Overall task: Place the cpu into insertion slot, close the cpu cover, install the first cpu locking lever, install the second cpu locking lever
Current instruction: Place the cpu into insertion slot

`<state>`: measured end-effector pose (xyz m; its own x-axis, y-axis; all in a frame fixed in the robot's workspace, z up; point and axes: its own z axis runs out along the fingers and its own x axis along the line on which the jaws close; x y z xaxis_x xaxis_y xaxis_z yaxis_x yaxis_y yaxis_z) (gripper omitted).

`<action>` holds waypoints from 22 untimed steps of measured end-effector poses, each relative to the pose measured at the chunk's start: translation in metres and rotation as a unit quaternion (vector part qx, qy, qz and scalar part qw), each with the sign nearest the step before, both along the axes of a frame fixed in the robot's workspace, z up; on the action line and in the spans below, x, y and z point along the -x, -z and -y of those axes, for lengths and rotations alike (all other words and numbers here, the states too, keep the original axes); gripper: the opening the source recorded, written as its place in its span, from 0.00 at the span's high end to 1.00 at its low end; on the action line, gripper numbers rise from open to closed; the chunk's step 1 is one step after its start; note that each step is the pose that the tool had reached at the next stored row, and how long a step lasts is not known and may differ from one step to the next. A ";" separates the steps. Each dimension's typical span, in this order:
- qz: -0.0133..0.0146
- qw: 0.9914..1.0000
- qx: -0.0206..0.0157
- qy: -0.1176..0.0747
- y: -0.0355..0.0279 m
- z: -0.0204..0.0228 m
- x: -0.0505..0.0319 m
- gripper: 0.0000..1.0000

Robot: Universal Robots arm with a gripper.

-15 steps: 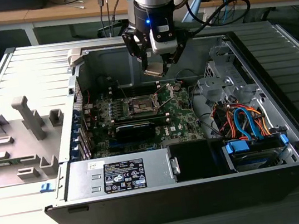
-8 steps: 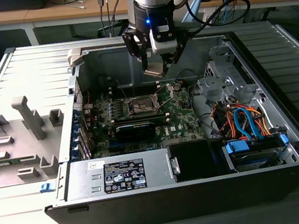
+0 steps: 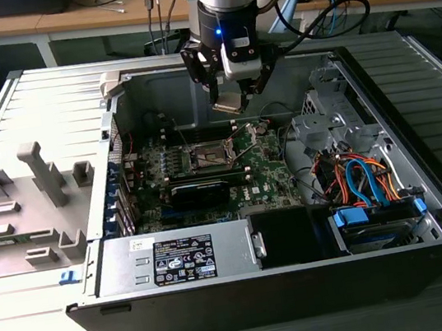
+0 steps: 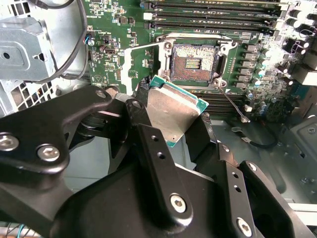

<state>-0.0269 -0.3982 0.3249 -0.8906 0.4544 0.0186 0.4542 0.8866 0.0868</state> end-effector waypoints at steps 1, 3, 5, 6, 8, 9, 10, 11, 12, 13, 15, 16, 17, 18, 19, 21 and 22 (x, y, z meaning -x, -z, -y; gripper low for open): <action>0.000 1.000 0.000 0.000 0.0000 0.0000 0.0000 0.45; 0.000 1.000 0.000 0.000 0.0000 0.0000 0.0000 0.45; 0.000 1.000 0.000 0.001 0.0000 0.0000 0.0000 0.45; 0.000 1.000 0.000 0.001 0.0000 0.0000 0.0000 0.45; 0.000 1.000 0.000 0.002 0.0000 0.0000 0.0000 0.45; 0.000 1.000 0.000 0.002 0.0000 0.0000 0.0000 0.45; 0.000 1.000 0.000 0.003 0.0000 0.0000 0.0000 0.45; 0.000 1.000 0.000 0.004 0.0000 0.0000 0.0000 0.45; 0.000 1.000 0.000 0.004 0.0000 0.0000 0.0000 0.45; 0.000 1.000 0.000 0.004 0.0000 0.0000 0.0000 0.45; 0.000 1.000 0.000 0.006 0.0000 0.0000 0.0000 0.45; 0.000 1.000 0.000 0.006 0.0000 0.0000 0.0000 0.45; 0.000 1.000 0.000 0.007 0.0000 0.0000 0.0000 0.45; 0.000 1.000 0.000 0.007 0.0000 0.0000 0.0000 0.45; 0.000 1.000 0.000 0.008 0.0000 0.0000 0.0000 0.45; 0.000 1.000 0.000 0.009 0.0000 0.0000 0.0000 0.45; 0.000 1.000 0.000 0.010 0.0000 0.0000 0.0000 0.45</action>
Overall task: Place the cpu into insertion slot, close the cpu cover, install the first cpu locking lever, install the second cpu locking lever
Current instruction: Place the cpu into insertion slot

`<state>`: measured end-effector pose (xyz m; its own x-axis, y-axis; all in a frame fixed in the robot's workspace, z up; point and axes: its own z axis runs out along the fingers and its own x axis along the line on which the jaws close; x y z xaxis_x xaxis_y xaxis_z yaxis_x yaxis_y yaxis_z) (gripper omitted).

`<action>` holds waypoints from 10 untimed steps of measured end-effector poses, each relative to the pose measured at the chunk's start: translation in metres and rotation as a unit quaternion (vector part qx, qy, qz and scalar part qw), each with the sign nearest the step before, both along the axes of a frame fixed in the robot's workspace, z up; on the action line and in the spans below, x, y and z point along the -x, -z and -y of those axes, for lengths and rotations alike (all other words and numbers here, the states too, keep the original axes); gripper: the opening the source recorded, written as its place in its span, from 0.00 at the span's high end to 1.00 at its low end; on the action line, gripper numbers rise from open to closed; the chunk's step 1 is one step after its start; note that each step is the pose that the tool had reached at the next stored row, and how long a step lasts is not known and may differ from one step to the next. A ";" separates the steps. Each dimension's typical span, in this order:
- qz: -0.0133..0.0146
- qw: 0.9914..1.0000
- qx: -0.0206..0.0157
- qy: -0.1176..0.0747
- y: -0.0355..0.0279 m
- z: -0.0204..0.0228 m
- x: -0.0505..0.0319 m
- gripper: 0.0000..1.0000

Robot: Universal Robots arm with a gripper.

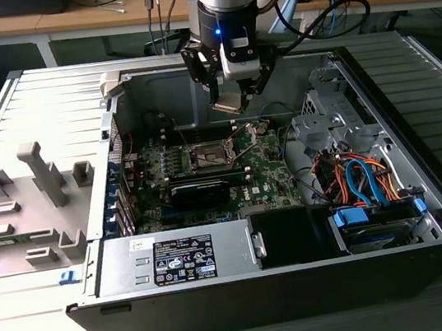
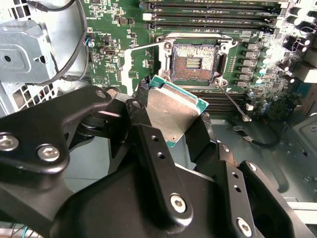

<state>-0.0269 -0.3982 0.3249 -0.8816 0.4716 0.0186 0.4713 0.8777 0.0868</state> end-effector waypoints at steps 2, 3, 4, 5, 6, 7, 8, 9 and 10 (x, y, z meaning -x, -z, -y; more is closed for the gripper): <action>0.000 1.000 0.000 0.001 0.0000 0.0000 0.0000 0.45; 0.000 1.000 0.000 0.001 0.0000 0.0000 0.0000 0.45; 0.000 1.000 0.000 0.002 0.0000 0.0000 0.0000 0.45; 0.000 1.000 0.000 0.002 0.0000 0.0000 0.0000 0.45; 0.000 1.000 0.000 0.003 0.0000 0.0000 0.0000 0.45; 0.000 1.000 0.000 0.003 0.0000 0.0000 0.0000 0.45; 0.000 1.000 0.000 0.004 0.0000 0.0000 0.0000 0.45; 0.000 1.000 0.000 0.004 0.0000 0.0000 0.0000 0.45; 0.000 1.000 0.000 0.005 0.0000 0.0000 0.0000 0.45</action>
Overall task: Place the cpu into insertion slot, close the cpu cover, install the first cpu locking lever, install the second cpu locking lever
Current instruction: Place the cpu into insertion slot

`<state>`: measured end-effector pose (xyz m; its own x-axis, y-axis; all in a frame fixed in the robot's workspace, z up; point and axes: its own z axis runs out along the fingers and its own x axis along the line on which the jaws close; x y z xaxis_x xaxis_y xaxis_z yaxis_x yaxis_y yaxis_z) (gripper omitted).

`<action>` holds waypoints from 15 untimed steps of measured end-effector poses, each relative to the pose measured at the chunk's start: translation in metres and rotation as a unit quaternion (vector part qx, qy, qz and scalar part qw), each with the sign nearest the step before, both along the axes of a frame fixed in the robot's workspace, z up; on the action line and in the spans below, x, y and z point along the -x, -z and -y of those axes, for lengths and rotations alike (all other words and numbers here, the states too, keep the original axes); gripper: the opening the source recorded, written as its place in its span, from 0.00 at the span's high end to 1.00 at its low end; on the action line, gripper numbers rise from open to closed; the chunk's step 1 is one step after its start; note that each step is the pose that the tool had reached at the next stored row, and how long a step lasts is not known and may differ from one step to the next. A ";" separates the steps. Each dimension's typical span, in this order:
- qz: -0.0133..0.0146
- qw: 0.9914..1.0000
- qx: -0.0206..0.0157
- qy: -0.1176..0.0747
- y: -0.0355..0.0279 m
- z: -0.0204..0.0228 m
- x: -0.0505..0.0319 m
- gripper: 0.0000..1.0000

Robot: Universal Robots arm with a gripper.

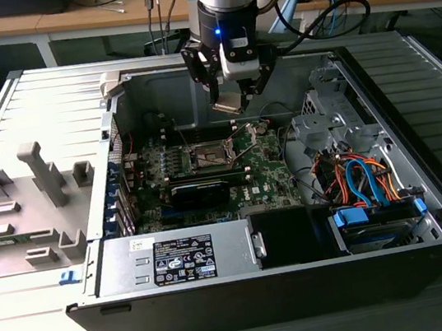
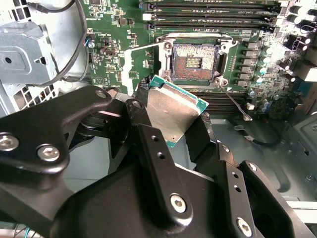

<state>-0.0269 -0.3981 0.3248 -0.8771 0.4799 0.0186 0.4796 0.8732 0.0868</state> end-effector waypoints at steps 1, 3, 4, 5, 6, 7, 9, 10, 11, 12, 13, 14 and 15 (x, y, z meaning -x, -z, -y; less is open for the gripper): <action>0.000 1.000 0.000 0.001 0.0000 0.0000 0.0000 0.45; 0.000 1.000 0.000 0.002 0.0000 0.0000 0.0000 0.45; 0.000 1.000 0.000 0.002 0.0000 0.0000 0.0000 0.45; 0.000 1.000 0.000 0.003 0.0000 0.0000 0.0000 0.45; 0.000 1.000 0.000 0.003 0.0000 0.0000 0.0000 0.45; 0.000 1.000 0.000 0.004 0.0000 0.0000 0.0000 0.45; 0.000 1.000 0.000 0.005 0.0000 0.0000 0.0000 0.45; 0.000 1.000 0.000 0.005 0.0000 0.0000 0.0000 0.45; 0.000 1.000 0.000 0.005 0.0000 0.0000 0.0000 0.45; 0.000 1.000 0.000 0.006 0.0000 0.0000 0.0000 0.45; 0.000 1.000 0.000 0.006 0.0000 0.0000 0.0000 0.45; 0.000 1.000 0.000 0.007 0.0000 0.0000 0.0000 0.45; 0.000 1.000 0.000 0.007 0.0000 0.0000 0.0000 0.45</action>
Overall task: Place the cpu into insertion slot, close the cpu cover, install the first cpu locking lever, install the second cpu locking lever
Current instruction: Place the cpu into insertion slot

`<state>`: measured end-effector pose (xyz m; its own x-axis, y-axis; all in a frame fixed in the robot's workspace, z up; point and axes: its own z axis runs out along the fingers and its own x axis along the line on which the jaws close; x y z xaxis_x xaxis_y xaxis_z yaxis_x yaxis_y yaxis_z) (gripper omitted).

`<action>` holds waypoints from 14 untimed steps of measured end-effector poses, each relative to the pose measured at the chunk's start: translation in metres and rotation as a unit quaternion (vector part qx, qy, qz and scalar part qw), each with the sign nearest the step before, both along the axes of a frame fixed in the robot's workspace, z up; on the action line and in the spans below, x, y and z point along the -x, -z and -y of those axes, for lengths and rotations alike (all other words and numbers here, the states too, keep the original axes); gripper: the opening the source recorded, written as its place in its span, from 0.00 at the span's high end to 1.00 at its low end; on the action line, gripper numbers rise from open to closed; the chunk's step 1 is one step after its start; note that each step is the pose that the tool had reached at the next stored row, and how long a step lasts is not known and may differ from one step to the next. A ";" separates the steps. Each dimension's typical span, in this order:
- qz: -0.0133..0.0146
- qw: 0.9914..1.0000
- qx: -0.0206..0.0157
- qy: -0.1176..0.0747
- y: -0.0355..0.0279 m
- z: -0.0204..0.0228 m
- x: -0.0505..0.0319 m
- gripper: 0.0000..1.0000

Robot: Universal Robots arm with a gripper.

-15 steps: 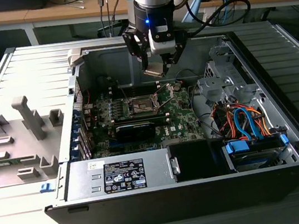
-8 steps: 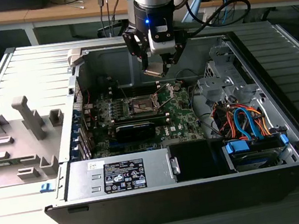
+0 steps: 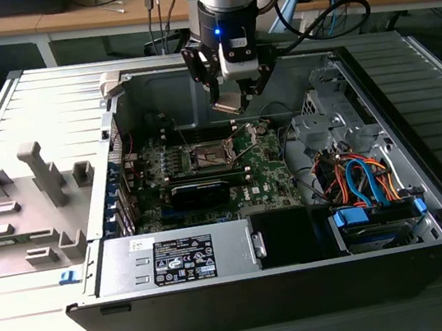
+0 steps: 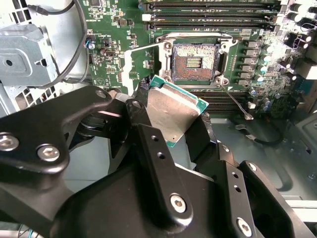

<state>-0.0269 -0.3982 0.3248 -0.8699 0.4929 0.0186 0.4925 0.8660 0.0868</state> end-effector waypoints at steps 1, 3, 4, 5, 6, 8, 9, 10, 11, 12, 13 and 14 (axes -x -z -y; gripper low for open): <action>0.000 1.000 0.000 0.001 0.0000 0.0000 0.0000 0.45; 0.000 1.000 0.000 0.002 0.0000 0.0000 0.0000 0.45; 0.000 1.000 0.000 0.003 0.0000 0.0000 0.0000 0.45; 0.000 1.000 0.000 0.003 0.0000 0.0000 0.0000 0.45; 0.000 1.000 0.000 0.004 0.0000 0.0000 0.0000 0.45; 0.000 1.000 0.000 0.005 0.0000 0.0000 0.0000 0.45; 0.000 1.000 0.000 0.005 0.0000 0.0000 0.0000 0.45; 0.000 1.000 0.000 0.005 0.0000 0.0000 0.0000 0.45; 0.000 1.000 0.000 0.006 0.0000 0.0000 0.0000 0.45; 0.000 1.000 0.000 0.006 0.0000 0.0000 0.0000 0.45; 0.000 1.000 0.000 0.007 0.0000 0.0000 0.0000 0.45; 0.000 1.000 0.000 0.007 0.0000 0.0000 0.0000 0.45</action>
<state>-0.0269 -0.3982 0.3248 -0.8629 0.5051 0.0187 0.5046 0.8590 0.0868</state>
